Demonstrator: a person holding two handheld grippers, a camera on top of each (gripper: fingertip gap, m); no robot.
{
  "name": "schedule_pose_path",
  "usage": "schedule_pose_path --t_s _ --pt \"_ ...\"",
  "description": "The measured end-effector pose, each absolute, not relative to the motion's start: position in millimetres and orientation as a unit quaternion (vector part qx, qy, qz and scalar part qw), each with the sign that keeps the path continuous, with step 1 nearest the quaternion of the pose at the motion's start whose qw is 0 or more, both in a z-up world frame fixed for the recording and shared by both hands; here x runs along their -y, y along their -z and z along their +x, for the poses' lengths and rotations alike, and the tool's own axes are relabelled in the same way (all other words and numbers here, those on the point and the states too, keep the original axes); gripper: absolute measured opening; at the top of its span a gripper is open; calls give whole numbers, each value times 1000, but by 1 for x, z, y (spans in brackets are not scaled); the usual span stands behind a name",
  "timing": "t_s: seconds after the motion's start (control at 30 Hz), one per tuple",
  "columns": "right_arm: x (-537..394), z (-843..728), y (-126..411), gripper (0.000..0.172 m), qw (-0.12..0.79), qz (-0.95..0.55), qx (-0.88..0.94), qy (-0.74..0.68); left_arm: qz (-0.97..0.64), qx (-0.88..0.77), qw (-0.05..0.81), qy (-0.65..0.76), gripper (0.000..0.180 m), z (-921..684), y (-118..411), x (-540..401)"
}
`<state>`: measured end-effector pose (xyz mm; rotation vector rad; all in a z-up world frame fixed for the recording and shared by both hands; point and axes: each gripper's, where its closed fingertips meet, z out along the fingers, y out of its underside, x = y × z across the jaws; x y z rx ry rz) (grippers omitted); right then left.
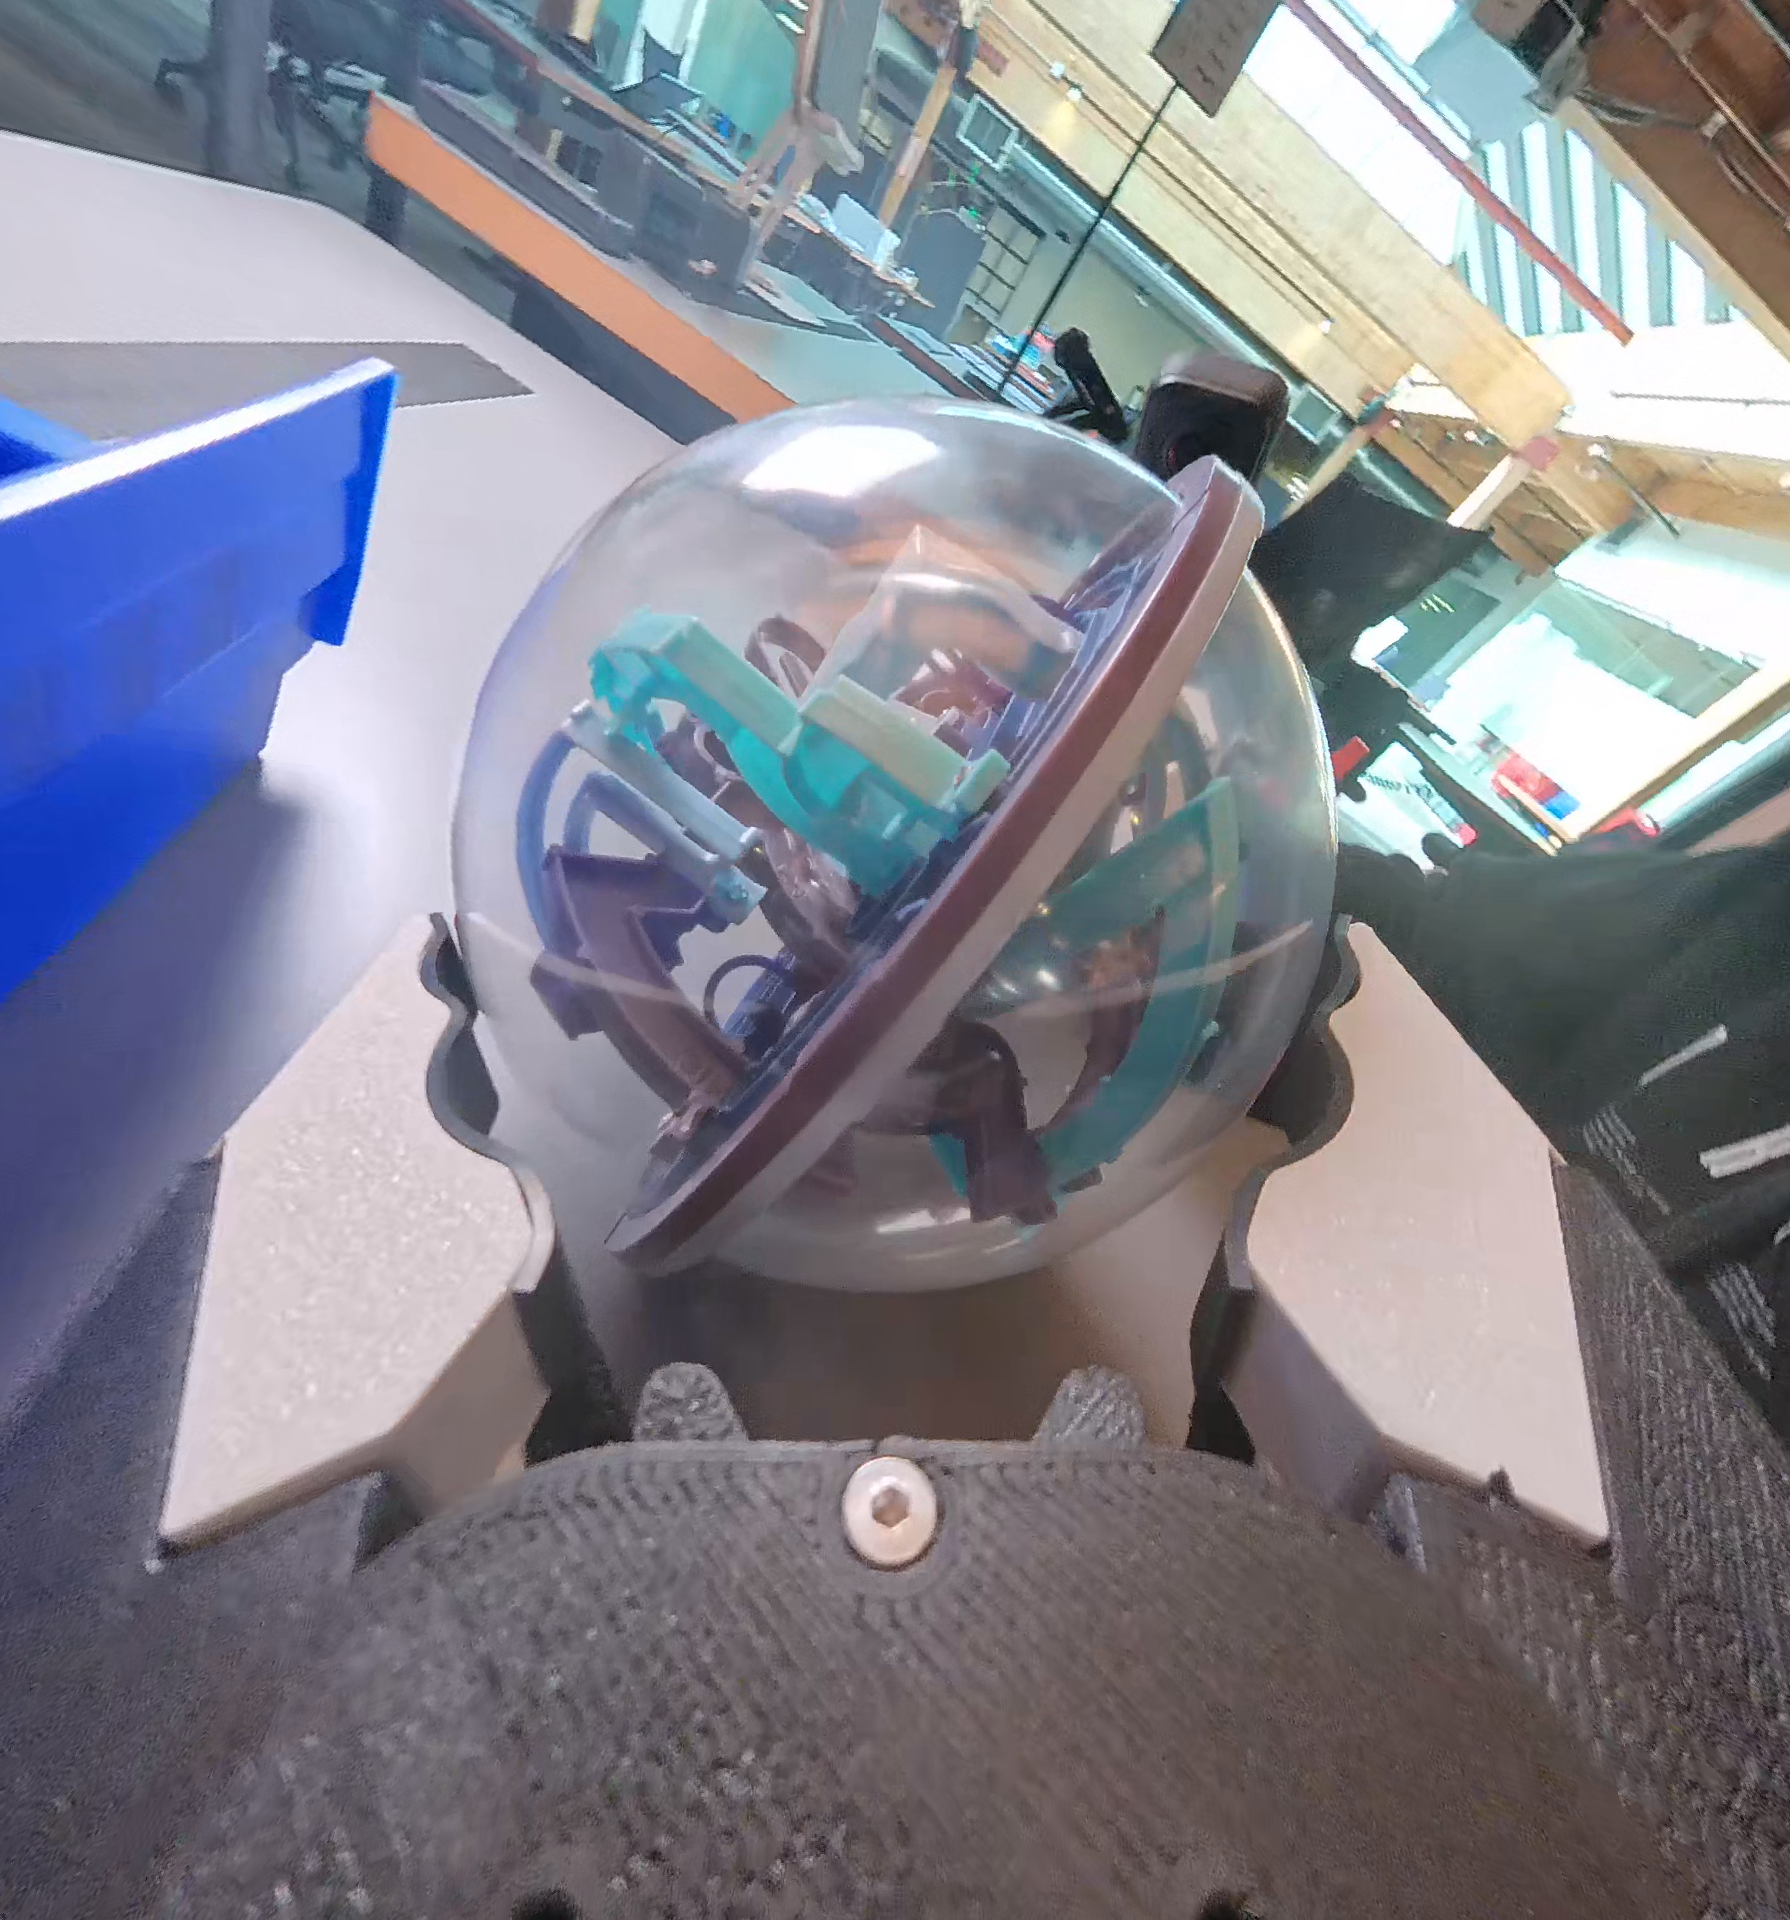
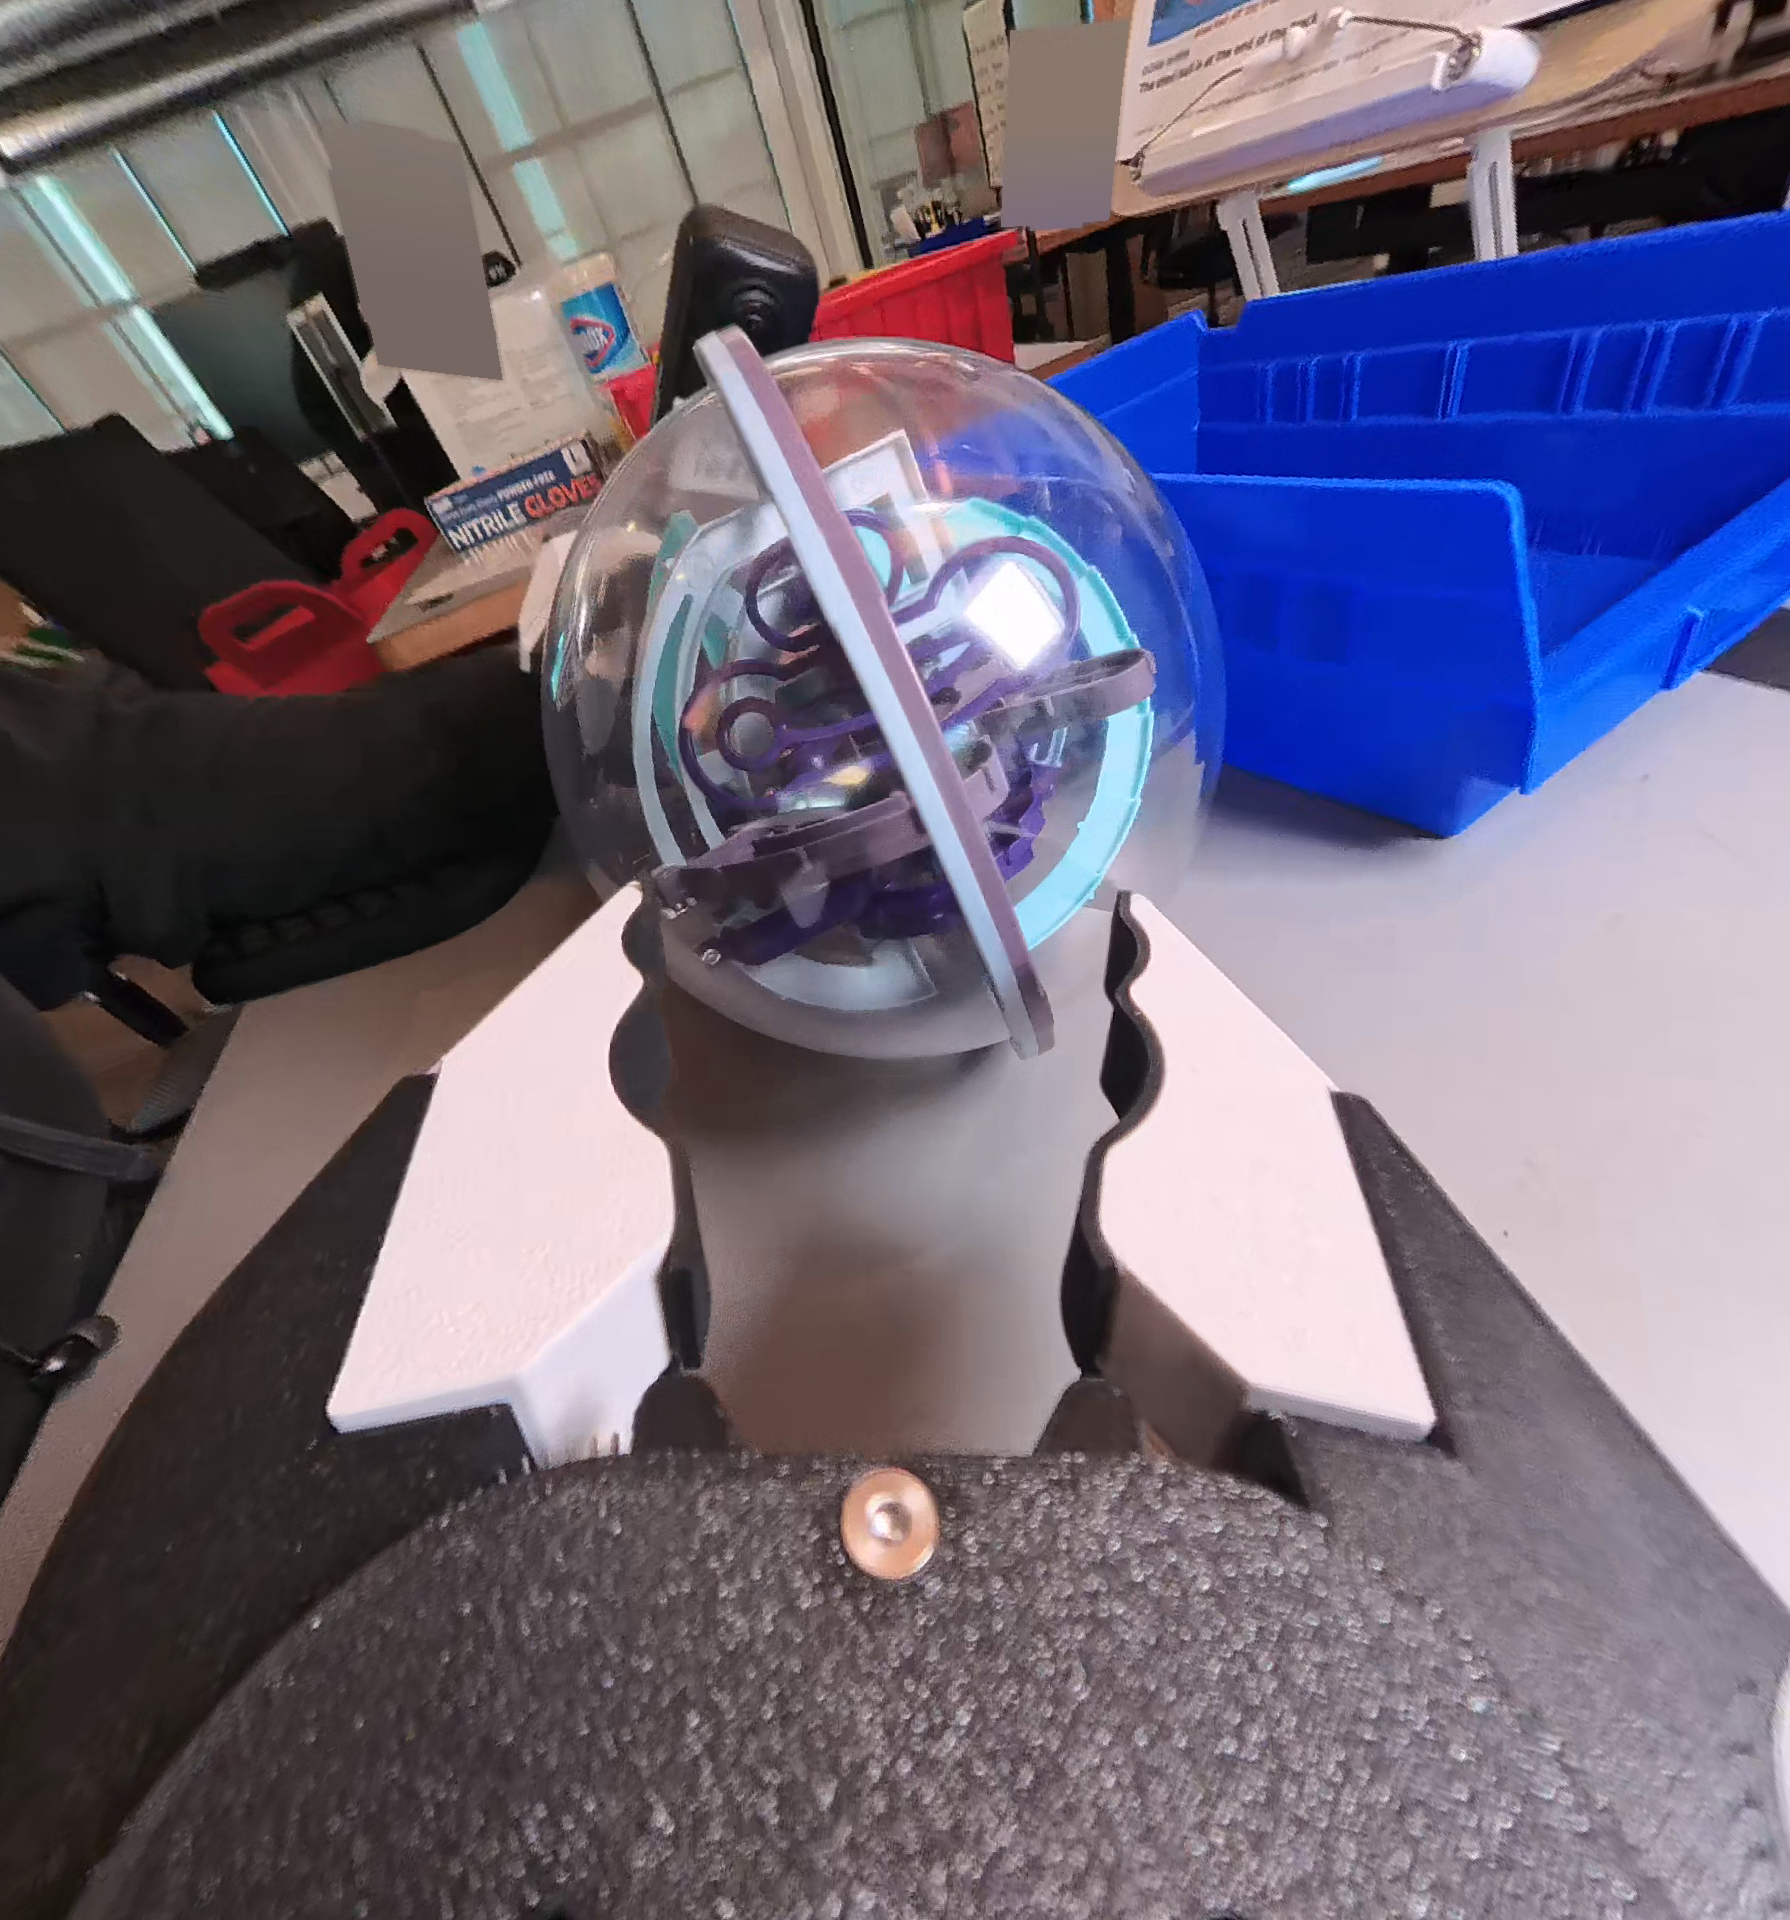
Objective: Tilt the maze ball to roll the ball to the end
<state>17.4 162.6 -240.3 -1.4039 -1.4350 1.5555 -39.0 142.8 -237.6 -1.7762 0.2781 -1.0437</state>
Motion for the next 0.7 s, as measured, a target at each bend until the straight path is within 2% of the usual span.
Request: schedule_pose_path --t_s 0.27,0.7 --pt "-175 19 237 79 282 -535 502 -618 -756 -44 510 407 153 -39 237 -148" --pt "-171 19 237 88 264 -527 502 -633 -773 -100 524 343 152 -31 249 -136"
